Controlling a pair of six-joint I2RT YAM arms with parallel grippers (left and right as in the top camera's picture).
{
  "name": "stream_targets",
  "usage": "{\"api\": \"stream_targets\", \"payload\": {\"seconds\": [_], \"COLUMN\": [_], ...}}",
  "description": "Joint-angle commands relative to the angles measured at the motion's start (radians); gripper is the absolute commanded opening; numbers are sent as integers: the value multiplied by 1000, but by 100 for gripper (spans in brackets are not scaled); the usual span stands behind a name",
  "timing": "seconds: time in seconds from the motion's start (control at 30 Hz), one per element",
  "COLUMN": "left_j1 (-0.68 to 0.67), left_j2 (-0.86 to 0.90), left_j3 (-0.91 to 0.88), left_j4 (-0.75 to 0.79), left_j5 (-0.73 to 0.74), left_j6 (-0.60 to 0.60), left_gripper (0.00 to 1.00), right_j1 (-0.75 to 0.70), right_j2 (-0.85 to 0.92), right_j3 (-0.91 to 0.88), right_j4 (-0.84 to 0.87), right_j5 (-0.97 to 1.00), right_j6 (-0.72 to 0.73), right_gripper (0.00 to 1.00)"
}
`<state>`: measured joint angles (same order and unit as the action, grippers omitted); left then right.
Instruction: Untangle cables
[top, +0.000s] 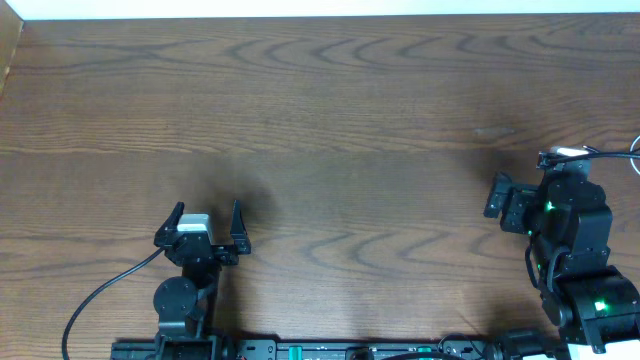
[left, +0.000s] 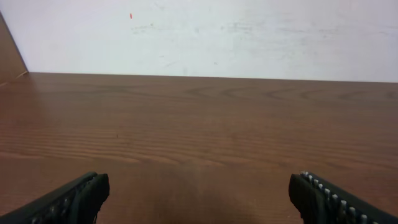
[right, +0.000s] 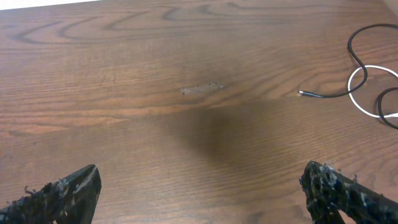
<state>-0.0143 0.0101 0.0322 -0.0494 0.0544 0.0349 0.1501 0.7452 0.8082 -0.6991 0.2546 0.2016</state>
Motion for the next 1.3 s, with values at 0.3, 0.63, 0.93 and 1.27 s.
{"api": "stream_targets", "payload": {"seconds": [0.3,0.63,0.93,1.27], "left_j1": [-2,-2,-2,-2], "left_j2": [-6,-6,-6,-6], "left_j3": [-28,-28,-28,-28], "left_j4": [-15,-15,-15,-15], "left_j5": [6,6,6,6], "left_j6": [13,13,13,13], "left_gripper": [98,98,98,98], "right_j1": [14,14,12,12], "right_j2": [-2,-26,-172,-419], "right_j3": [-5,-5,-176,-546], "right_j4": [-118,-150,423,920], "right_j5": [1,6,6,6], "right_j6": [-24,-31,-32,-32], "right_gripper": [99,99,99,99]}}
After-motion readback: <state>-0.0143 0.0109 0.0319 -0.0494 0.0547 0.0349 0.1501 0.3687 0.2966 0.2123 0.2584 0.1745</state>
